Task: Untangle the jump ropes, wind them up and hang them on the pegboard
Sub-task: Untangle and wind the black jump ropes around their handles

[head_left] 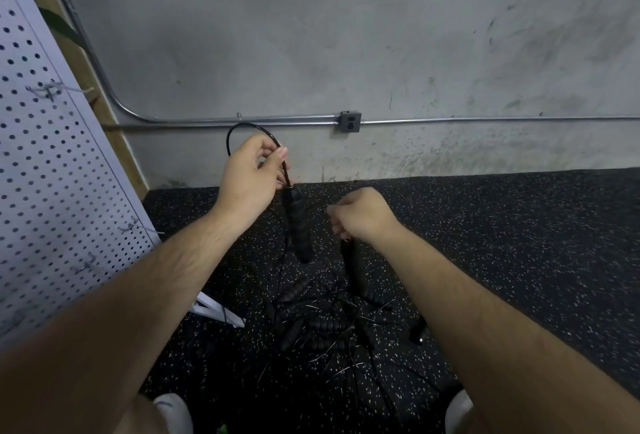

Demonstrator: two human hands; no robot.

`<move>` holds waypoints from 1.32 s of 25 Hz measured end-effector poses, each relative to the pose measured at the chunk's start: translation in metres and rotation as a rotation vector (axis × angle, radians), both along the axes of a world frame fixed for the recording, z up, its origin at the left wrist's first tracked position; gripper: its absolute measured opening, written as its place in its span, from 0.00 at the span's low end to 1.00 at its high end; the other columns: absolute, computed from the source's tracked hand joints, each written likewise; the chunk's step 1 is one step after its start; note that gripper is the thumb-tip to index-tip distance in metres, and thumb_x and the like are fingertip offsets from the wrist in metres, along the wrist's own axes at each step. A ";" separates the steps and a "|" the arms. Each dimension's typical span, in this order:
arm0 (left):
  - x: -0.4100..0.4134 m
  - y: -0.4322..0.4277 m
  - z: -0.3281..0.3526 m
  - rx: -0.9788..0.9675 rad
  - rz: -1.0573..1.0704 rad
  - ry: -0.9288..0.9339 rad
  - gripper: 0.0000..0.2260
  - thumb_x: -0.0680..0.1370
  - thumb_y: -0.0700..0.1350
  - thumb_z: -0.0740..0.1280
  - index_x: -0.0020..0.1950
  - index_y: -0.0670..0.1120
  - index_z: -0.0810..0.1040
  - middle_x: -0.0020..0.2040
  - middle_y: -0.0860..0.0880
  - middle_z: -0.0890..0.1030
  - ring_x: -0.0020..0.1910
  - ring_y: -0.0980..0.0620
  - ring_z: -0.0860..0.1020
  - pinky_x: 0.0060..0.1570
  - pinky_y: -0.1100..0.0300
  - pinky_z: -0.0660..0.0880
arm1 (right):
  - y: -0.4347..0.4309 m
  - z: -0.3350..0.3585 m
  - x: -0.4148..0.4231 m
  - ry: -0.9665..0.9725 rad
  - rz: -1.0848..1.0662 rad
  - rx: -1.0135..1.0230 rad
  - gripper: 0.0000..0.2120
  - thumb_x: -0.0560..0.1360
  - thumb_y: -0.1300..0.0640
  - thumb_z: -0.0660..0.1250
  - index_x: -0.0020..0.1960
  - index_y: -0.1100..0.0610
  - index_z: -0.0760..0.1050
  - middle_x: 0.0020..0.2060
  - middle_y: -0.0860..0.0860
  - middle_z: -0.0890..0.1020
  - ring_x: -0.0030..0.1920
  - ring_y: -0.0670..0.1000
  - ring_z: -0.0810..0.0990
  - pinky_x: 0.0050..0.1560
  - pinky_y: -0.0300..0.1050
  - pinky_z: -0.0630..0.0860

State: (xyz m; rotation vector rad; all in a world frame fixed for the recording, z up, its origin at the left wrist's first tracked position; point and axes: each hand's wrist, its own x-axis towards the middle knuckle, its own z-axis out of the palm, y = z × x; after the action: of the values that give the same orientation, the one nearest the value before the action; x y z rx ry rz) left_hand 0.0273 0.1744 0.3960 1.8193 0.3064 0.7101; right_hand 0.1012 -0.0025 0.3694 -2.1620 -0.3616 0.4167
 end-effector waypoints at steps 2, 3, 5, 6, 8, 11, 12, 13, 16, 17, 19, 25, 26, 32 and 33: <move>0.000 0.001 -0.003 -0.011 -0.023 0.033 0.05 0.83 0.44 0.65 0.47 0.49 0.77 0.45 0.44 0.83 0.39 0.46 0.86 0.38 0.56 0.81 | 0.001 0.009 -0.003 0.037 -0.046 0.233 0.09 0.79 0.58 0.70 0.45 0.64 0.82 0.34 0.56 0.85 0.37 0.56 0.85 0.48 0.58 0.84; 0.000 0.000 -0.004 -0.012 -0.055 0.072 0.05 0.83 0.44 0.66 0.48 0.49 0.77 0.45 0.45 0.83 0.40 0.47 0.86 0.40 0.57 0.81 | 0.002 0.013 -0.005 0.065 -0.066 0.345 0.08 0.78 0.59 0.71 0.46 0.64 0.82 0.35 0.56 0.85 0.37 0.56 0.85 0.48 0.56 0.84; -0.001 -0.006 -0.009 0.010 -0.144 0.167 0.04 0.82 0.44 0.68 0.48 0.49 0.79 0.45 0.47 0.85 0.42 0.51 0.86 0.44 0.56 0.82 | 0.004 0.022 -0.010 0.147 -0.081 0.541 0.07 0.78 0.60 0.72 0.48 0.66 0.81 0.38 0.57 0.85 0.38 0.54 0.85 0.45 0.50 0.84; -0.003 -0.010 -0.011 0.029 -0.185 0.204 0.03 0.81 0.44 0.68 0.48 0.49 0.80 0.44 0.49 0.85 0.42 0.54 0.86 0.46 0.55 0.82 | 0.005 0.024 -0.011 0.173 -0.079 0.595 0.07 0.77 0.60 0.73 0.48 0.65 0.82 0.38 0.56 0.85 0.37 0.52 0.85 0.42 0.46 0.83; -0.004 -0.016 -0.015 0.042 -0.235 0.230 0.03 0.81 0.43 0.69 0.48 0.49 0.81 0.45 0.51 0.86 0.43 0.55 0.85 0.47 0.55 0.82 | 0.008 0.026 -0.014 0.180 -0.072 0.598 0.07 0.76 0.58 0.75 0.47 0.63 0.83 0.35 0.51 0.85 0.33 0.45 0.83 0.35 0.40 0.77; -0.003 -0.017 -0.020 0.039 -0.267 0.218 0.05 0.81 0.42 0.69 0.48 0.50 0.82 0.43 0.52 0.87 0.43 0.49 0.86 0.46 0.51 0.81 | 0.010 0.025 -0.014 0.215 -0.041 0.610 0.09 0.75 0.57 0.75 0.48 0.64 0.84 0.31 0.49 0.83 0.29 0.44 0.80 0.33 0.37 0.74; -0.002 -0.017 -0.021 0.044 -0.259 0.217 0.05 0.81 0.42 0.69 0.47 0.51 0.82 0.42 0.52 0.87 0.43 0.49 0.85 0.47 0.50 0.81 | 0.011 0.024 -0.013 0.227 -0.033 0.629 0.10 0.74 0.58 0.76 0.49 0.65 0.84 0.32 0.51 0.83 0.31 0.46 0.79 0.34 0.38 0.76; -0.001 -0.017 -0.022 0.041 -0.246 0.211 0.05 0.80 0.43 0.70 0.47 0.51 0.82 0.41 0.52 0.87 0.43 0.49 0.85 0.48 0.50 0.81 | 0.012 0.023 -0.012 0.231 -0.031 0.643 0.10 0.74 0.58 0.76 0.49 0.65 0.84 0.34 0.53 0.83 0.33 0.48 0.79 0.37 0.39 0.78; -0.001 -0.019 -0.022 -0.035 -0.239 0.163 0.05 0.80 0.41 0.70 0.46 0.50 0.83 0.42 0.51 0.87 0.42 0.52 0.84 0.46 0.54 0.81 | 0.013 0.021 -0.009 0.181 -0.010 0.641 0.09 0.74 0.58 0.76 0.48 0.64 0.84 0.38 0.57 0.83 0.36 0.50 0.79 0.41 0.43 0.80; -0.001 -0.019 -0.021 -0.071 -0.249 0.153 0.05 0.80 0.41 0.71 0.47 0.49 0.84 0.42 0.50 0.87 0.42 0.52 0.84 0.45 0.55 0.81 | 0.012 0.020 -0.009 0.163 0.000 0.635 0.09 0.74 0.58 0.76 0.48 0.64 0.84 0.39 0.58 0.83 0.36 0.51 0.79 0.40 0.42 0.81; -0.002 -0.021 -0.020 -0.135 -0.269 0.152 0.04 0.79 0.40 0.71 0.48 0.48 0.84 0.42 0.50 0.87 0.43 0.52 0.85 0.44 0.57 0.81 | 0.011 0.018 -0.007 0.129 0.020 0.628 0.07 0.76 0.59 0.74 0.48 0.63 0.85 0.40 0.59 0.84 0.37 0.52 0.81 0.42 0.44 0.82; -0.004 -0.023 -0.018 -0.278 -0.305 0.191 0.04 0.78 0.37 0.72 0.51 0.42 0.85 0.47 0.43 0.86 0.48 0.45 0.86 0.48 0.55 0.82 | 0.005 0.019 -0.009 -0.054 0.055 0.443 0.05 0.78 0.61 0.71 0.52 0.58 0.84 0.41 0.49 0.86 0.35 0.44 0.84 0.43 0.37 0.81; -0.004 -0.022 -0.018 -0.283 -0.311 0.205 0.04 0.77 0.38 0.72 0.50 0.42 0.85 0.47 0.43 0.86 0.48 0.45 0.86 0.49 0.54 0.82 | 0.003 0.021 -0.011 -0.036 0.042 0.465 0.03 0.77 0.62 0.72 0.50 0.57 0.85 0.39 0.49 0.86 0.33 0.41 0.82 0.40 0.34 0.79; -0.003 -0.027 -0.002 -0.466 -0.244 0.134 0.04 0.79 0.38 0.71 0.51 0.40 0.83 0.43 0.43 0.86 0.42 0.49 0.85 0.42 0.59 0.81 | -0.002 0.007 -0.017 0.018 0.130 0.509 0.26 0.72 0.39 0.74 0.64 0.51 0.78 0.56 0.46 0.84 0.56 0.45 0.82 0.54 0.37 0.77; -0.001 -0.026 0.001 -0.529 -0.221 0.104 0.04 0.78 0.38 0.71 0.52 0.39 0.83 0.42 0.43 0.86 0.41 0.50 0.85 0.41 0.59 0.81 | -0.003 0.001 -0.019 0.023 0.184 0.420 0.31 0.68 0.36 0.76 0.66 0.49 0.76 0.57 0.44 0.82 0.56 0.42 0.81 0.54 0.35 0.75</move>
State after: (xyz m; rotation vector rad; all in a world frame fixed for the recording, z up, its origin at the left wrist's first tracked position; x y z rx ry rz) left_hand 0.0259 0.1484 0.3968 1.3587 0.3204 0.3365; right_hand 0.0819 -0.0058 0.3699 -1.7202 -0.5830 0.4251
